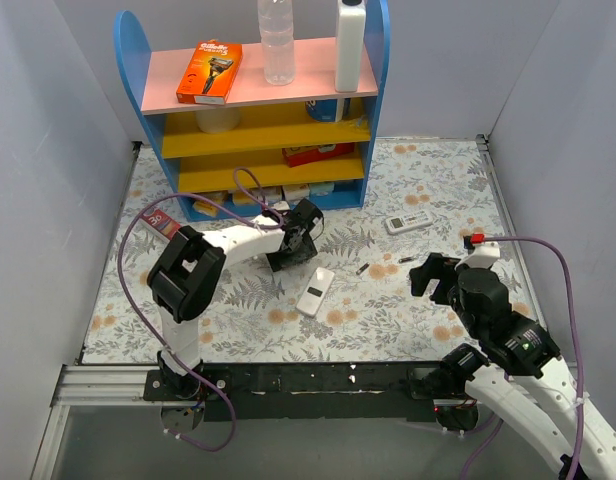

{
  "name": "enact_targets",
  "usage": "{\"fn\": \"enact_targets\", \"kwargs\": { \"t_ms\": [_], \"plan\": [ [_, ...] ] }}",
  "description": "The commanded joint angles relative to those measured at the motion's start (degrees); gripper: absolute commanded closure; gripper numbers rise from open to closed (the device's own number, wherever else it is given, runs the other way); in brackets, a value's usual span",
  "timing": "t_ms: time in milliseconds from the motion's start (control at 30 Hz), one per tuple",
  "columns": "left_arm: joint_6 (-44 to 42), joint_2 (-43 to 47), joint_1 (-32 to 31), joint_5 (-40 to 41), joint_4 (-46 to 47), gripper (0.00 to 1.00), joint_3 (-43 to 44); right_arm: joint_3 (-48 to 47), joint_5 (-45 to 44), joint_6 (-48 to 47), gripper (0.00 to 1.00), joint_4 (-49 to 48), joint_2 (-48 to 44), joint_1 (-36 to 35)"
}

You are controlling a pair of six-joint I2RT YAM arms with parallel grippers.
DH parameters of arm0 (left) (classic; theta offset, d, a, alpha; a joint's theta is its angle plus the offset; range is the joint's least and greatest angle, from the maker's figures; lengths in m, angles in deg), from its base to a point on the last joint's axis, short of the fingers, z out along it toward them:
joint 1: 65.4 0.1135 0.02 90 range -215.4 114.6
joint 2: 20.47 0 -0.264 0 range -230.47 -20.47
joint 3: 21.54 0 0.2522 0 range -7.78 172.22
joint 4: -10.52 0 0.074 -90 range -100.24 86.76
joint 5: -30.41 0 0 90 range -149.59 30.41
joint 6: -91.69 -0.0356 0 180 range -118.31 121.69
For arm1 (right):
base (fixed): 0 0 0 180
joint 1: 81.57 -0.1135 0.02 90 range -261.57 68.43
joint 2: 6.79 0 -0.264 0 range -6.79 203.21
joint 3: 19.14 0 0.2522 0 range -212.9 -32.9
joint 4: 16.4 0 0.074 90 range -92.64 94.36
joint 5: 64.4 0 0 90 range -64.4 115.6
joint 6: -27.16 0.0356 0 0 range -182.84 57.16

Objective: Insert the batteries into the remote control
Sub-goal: Adjust the remote control at the center of the board, then reset both arms

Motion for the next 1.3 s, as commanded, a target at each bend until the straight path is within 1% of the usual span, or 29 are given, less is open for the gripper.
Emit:
{"fn": "enact_targets", "kwargs": {
  "t_ms": [0, 33, 133, 167, 233, 267, 300, 533, 667, 767, 800, 1000, 1133, 1267],
  "plan": [
    [-4.59, 6.69, 1.48, 5.49, -2.55, 0.29, -2.17, -0.65, -4.13, 0.98, 0.09, -2.47, 0.39, 0.18],
    [-5.46, 7.92, 1.48, 5.75, -2.28, 0.24, -2.25, -0.74, -4.74, 0.98, 0.09, -2.46, 0.21, 0.18],
    [-6.87, 12.84, 1.57, 6.37, -0.62, 0.17, -2.51, -1.09, -6.85, 1.25, 0.09, -2.11, -0.49, 0.18],
    [-7.22, 14.07, 1.57, 6.37, -0.09, 0.09, -2.60, -1.17, -7.64, 1.42, 0.08, -1.76, -0.75, 0.18],
    [-8.71, 17.32, 1.75, 6.81, 0.70, 0.06, -2.95, -1.79, -8.26, 2.03, 0.09, -1.41, -0.93, 0.18],
    [-8.98, 18.38, 1.75, 7.07, 1.06, 0.02, -3.22, -2.14, -8.53, 2.39, 0.09, -0.63, -0.84, 0.18],
    [-9.25, 19.35, 1.83, 7.51, 1.23, 0.02, -3.48, -2.49, -8.70, 3.08, 0.08, -0.27, -0.93, 0.18],
    [-11.79, 31.12, 2.10, 10.50, 5.01, 0.02, -8.40, -4.95, -8.53, 4.76, 0.07, 2.46, -1.89, 0.18],
    [-13.20, 40.42, 2.10, 12.08, 8.52, 0.02, -13.22, -5.74, -8.88, 4.94, 0.07, 2.98, -3.04, 0.18],
    [-14.78, 45.10, 2.10, 12.43, 11.15, 0.02, -15.95, -6.36, -8.71, 5.64, 0.06, 4.04, -2.60, 0.18],
    [-15.05, 48.33, 2.01, 12.78, 11.69, 0.02, -17.70, -6.45, -8.53, 5.73, 0.06, 4.13, -2.51, 0.27],
    [-17.33, 60.02, 2.10, 15.15, 14.85, 0.02, -23.16, -7.50, -7.39, 4.59, 0.05, 3.07, -2.42, 0.18],
    [-17.77, 65.04, 2.10, 16.30, 16.61, 0.02, -25.45, -7.94, -7.65, 2.57, 0.05, 1.93, -3.21, 0.18],
    [-17.69, 67.17, 2.10, 16.48, 16.70, 0.02, -26.24, -8.21, -6.34, 0.03, 0.03, -0.26, -3.39, 0.18]
  ]
}}
